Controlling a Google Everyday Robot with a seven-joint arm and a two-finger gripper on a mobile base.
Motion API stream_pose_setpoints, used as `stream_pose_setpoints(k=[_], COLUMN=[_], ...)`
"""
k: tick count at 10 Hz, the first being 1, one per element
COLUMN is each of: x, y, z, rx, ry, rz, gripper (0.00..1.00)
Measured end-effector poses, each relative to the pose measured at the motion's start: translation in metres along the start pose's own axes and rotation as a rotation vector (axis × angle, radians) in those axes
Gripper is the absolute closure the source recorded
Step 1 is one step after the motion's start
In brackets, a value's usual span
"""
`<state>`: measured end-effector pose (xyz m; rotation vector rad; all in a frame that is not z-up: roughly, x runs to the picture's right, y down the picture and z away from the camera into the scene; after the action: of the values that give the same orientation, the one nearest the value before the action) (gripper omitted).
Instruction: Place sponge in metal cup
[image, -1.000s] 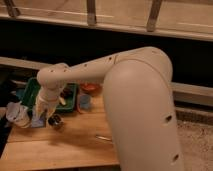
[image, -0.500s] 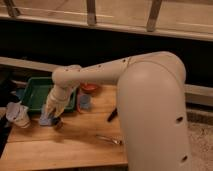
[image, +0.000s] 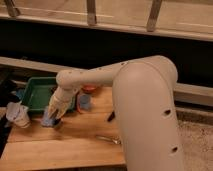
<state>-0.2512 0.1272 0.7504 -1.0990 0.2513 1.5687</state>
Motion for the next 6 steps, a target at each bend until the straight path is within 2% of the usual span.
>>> stream_pose_setpoints(k=[1,3,6], x=[-0.0007,-0.0015,-0.0083], y=[-0.0044,-0.0094,-0.0089], z=[0.0009,0.0093,0.0081], rx=[-0.002,-0.019,-0.037], ry=[0.002,0.012,0.005], rz=[0.015,0.028,0.029], gripper=[0.77,0.54,0.26])
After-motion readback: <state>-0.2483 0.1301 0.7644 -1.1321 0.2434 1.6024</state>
